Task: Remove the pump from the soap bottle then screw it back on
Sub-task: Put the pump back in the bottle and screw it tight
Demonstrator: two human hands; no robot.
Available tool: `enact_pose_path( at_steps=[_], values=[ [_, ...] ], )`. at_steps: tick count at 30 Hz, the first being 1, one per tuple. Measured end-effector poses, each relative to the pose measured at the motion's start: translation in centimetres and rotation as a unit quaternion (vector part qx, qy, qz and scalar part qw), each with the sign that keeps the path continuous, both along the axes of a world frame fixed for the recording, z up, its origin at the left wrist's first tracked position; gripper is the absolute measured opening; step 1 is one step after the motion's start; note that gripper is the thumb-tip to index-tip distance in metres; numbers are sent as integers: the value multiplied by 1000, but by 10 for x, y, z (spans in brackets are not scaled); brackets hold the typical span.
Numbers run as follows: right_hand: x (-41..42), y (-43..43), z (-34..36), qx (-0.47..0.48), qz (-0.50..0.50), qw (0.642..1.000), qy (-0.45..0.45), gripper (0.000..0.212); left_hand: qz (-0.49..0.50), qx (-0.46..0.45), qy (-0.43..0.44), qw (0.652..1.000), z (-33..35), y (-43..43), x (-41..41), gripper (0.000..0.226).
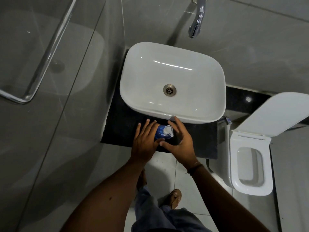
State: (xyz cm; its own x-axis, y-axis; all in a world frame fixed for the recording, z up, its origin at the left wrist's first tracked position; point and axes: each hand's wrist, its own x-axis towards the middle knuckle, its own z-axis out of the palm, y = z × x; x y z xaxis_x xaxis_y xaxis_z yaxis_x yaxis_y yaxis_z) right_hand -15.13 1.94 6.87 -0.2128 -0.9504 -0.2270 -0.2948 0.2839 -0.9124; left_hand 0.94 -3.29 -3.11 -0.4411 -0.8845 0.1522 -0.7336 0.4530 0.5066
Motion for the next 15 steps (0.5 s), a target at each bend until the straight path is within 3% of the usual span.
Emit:
enact_pose_path(
  at_steps=[5, 11, 15],
  values=[
    [-4, 9, -7, -31, -79, 994, 65, 79, 4, 10, 13, 1000, 2, 0, 0, 76],
    [0, -2, 3, -5, 13, 999, 30, 95, -2, -1, -5, 1000, -3, -1, 0, 74],
    [-1, 2, -2, -23, -45, 997, 57, 83, 1, -3, 0, 1000, 0, 0, -1, 68]
  ],
)
